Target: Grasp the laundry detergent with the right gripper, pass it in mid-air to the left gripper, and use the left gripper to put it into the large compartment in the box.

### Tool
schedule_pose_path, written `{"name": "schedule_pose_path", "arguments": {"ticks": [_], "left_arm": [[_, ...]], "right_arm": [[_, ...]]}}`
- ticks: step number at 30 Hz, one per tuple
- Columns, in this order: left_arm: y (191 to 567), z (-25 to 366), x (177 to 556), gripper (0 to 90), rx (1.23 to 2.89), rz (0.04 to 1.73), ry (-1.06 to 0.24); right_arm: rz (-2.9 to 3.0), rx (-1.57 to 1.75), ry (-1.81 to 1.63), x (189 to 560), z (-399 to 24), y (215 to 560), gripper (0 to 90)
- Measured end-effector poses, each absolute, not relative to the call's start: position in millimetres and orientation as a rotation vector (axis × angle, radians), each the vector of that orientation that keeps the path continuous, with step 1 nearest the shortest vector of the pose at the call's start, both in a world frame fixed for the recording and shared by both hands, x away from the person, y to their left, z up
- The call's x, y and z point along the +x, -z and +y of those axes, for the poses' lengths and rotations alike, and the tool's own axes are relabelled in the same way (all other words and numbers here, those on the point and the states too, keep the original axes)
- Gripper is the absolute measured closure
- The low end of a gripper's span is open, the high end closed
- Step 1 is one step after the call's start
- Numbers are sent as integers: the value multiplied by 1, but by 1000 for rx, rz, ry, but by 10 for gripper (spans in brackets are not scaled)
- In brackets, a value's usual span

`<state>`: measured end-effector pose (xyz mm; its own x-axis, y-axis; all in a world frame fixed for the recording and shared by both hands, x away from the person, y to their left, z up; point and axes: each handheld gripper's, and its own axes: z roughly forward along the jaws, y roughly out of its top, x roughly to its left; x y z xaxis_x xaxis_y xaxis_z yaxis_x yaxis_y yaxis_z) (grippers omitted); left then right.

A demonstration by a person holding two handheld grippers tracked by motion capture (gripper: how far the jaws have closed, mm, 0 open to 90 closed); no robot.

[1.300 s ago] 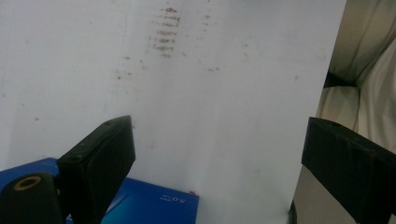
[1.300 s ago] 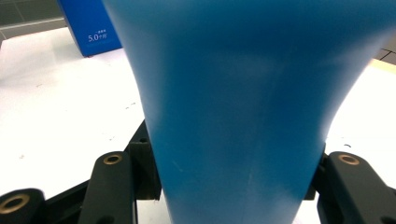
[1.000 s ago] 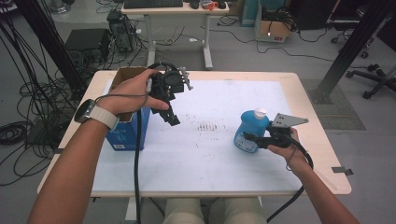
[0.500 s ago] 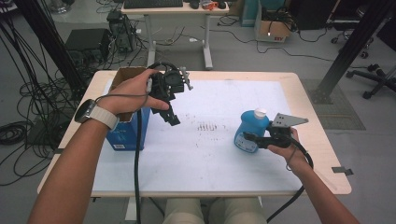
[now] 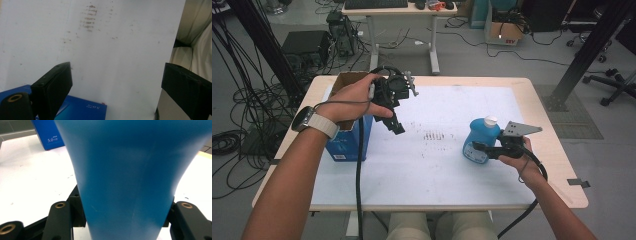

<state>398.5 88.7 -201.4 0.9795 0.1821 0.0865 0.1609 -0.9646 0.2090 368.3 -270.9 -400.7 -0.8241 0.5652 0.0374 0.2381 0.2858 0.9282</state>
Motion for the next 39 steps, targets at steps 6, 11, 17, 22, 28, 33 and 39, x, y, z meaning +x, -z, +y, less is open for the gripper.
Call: {"name": "schedule_pose_path", "arguments": {"ticks": [6, 11, 17, 22, 28, 33, 39], "left_arm": [[201, 89, 398, 100, 2925, 254, -155], [201, 88, 399, 100, 2926, 252, -153], [201, 88, 398, 101, 2923, 255, -157], [201, 88, 399, 100, 2923, 253, -158], [201, 89, 399, 100, 2923, 253, -157], [201, 89, 399, 101, 2920, 257, -156], [201, 89, 399, 101, 2922, 257, -155]], "right_arm": [[2260, 734, -1552, 368, -271, 401, 433], [2260, 733, -1555, 368, -271, 401, 432], [2261, 732, -1556, 368, -271, 401, 432], [2257, 735, -1556, 368, -271, 401, 431], [2259, 734, -1553, 368, -271, 401, 431], [2260, 733, -1553, 368, -271, 401, 431], [2260, 732, -1554, 368, -271, 401, 432]]}}
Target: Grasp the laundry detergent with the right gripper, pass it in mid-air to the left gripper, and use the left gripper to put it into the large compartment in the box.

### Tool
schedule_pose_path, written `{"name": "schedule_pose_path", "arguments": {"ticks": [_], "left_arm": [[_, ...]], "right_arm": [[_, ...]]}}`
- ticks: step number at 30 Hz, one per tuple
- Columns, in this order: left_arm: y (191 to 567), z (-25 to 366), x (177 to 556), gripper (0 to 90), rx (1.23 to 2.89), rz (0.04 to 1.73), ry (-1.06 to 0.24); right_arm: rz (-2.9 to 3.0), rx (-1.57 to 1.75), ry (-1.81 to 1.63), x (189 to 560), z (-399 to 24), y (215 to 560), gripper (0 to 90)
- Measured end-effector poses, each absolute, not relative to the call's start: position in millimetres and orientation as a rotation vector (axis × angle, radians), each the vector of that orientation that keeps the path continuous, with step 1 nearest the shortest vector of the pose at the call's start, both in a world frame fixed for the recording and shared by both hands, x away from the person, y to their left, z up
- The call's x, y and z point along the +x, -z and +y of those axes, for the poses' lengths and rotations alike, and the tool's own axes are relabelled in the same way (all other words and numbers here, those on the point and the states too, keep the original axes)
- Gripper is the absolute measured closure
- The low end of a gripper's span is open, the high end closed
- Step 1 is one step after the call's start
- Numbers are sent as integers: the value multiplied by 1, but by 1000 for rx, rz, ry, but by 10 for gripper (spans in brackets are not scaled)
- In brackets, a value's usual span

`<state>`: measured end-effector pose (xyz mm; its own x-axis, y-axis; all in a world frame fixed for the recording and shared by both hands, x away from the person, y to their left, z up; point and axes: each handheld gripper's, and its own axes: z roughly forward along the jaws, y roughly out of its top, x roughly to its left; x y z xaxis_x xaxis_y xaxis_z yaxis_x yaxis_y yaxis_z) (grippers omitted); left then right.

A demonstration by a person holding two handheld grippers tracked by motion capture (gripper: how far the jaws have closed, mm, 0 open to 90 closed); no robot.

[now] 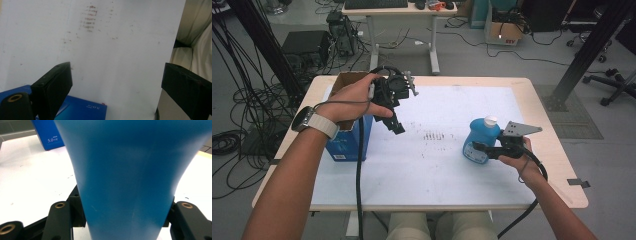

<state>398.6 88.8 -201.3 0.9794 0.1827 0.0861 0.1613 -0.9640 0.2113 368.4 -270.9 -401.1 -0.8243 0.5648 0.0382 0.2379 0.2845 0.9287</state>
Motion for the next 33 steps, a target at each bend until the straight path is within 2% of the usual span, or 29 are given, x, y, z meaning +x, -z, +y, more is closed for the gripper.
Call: {"name": "schedule_pose_path", "arguments": {"ticks": [25, 33], "left_arm": [[191, 88, 392, 105, 2904, 267, -180], [181, 85, 387, 105, 2898, 256, -207]], "right_arm": [[2255, 750, -1565, 370, -274, 399, 437], [2262, 720, -1567, 368, -278, 386, 437]]}}
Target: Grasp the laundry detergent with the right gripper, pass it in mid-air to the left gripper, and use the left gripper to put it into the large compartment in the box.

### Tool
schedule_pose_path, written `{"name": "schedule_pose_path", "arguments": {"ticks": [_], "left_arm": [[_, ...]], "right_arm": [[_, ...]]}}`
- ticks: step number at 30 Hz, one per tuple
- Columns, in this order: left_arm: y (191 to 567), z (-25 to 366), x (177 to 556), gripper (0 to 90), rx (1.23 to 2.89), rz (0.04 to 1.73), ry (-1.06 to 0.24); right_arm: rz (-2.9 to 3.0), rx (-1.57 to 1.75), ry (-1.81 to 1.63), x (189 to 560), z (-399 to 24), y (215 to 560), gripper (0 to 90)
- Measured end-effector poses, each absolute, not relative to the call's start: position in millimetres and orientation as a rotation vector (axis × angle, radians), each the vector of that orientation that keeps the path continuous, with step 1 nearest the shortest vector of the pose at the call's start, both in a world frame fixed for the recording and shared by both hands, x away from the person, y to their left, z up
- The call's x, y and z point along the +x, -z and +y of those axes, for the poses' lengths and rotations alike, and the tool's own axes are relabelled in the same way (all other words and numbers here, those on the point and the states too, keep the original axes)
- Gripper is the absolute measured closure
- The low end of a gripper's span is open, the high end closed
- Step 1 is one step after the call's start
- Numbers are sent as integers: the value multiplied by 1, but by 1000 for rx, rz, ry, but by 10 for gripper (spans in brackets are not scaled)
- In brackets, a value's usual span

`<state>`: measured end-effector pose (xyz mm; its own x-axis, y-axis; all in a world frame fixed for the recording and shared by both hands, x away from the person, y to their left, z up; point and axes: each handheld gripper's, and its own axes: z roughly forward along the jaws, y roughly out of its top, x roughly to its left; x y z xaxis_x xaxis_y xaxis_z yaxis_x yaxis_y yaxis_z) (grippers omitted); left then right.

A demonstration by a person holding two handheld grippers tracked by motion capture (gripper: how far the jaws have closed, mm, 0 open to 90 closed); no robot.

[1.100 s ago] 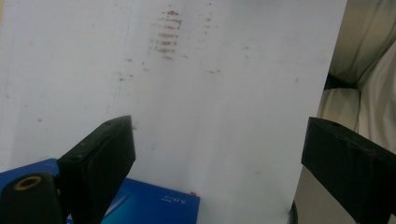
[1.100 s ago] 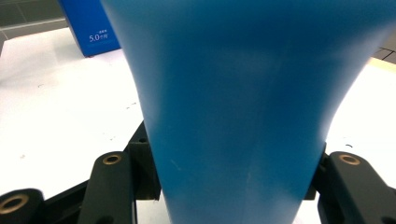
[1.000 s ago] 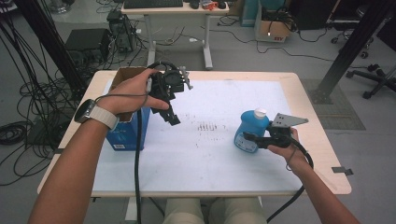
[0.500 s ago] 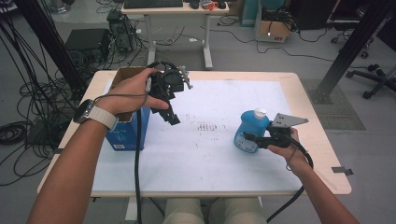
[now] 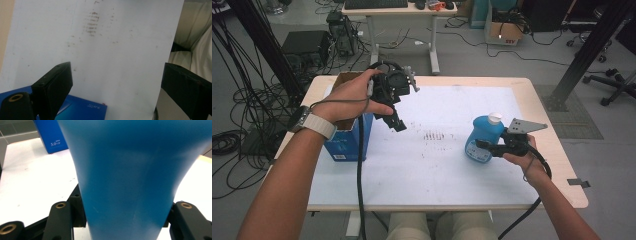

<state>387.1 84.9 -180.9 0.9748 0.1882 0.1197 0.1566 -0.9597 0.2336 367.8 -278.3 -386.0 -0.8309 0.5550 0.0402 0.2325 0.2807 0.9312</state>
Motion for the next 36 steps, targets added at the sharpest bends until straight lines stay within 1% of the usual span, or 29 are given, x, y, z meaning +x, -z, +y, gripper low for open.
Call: {"name": "schedule_pose_path", "arguments": {"ticks": [12, 21, 36], "left_arm": [[167, 75, 380, 105, 2906, 222, -232], [155, 66, 376, 98, 2906, 201, -220], [136, 50, 363, 81, 2924, 147, -168]], "right_arm": [[2271, 655, -1578, 361, -283, 359, 438], [2330, 580, -1618, 357, -279, 342, 439], [2431, 393, -1722, 347, -256, 303, 438]]}}
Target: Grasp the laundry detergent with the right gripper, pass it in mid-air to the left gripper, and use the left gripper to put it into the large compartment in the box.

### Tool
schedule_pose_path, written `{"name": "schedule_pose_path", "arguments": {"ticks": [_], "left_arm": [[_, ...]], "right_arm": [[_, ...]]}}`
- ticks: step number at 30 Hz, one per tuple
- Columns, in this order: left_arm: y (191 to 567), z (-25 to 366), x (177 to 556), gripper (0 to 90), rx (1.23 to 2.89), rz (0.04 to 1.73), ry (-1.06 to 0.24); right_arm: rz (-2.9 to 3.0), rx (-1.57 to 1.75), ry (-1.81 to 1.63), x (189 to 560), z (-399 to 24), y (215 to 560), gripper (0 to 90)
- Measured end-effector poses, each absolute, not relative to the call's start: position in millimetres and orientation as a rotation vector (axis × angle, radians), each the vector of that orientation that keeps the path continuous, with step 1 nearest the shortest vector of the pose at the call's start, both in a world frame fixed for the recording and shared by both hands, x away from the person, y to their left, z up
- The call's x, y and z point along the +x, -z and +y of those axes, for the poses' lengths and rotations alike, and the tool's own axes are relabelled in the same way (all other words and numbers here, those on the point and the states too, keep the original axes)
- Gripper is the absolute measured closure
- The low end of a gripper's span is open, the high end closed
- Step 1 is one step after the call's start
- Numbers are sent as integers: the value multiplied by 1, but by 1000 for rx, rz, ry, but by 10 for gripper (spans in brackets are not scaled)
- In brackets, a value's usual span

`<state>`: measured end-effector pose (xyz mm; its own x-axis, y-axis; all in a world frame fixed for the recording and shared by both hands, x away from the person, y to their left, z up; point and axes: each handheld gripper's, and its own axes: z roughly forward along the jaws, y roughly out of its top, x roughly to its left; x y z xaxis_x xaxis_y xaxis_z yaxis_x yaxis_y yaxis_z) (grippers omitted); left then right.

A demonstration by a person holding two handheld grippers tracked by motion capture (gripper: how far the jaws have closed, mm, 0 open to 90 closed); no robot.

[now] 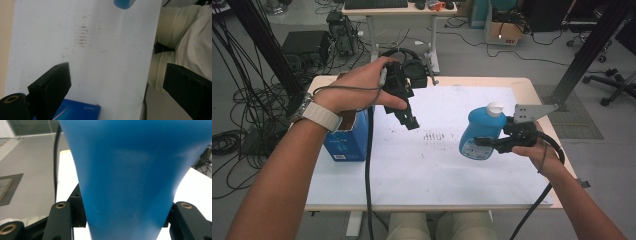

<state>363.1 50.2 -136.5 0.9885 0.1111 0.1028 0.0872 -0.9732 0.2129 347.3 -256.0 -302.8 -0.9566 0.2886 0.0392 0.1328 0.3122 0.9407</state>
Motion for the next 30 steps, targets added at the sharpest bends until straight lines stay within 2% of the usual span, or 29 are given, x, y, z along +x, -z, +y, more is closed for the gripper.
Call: {"name": "schedule_pose_path", "arguments": {"ticks": [13, 30], "left_arm": [[131, 42, 356, 70, 2937, 110, -130], [131, 29, 350, 69, 2939, 40, -110]], "right_arm": [[2505, 261, -1738, 345, -228, 286, 438], [2563, 174, -1731, 346, -198, 285, 438]]}}
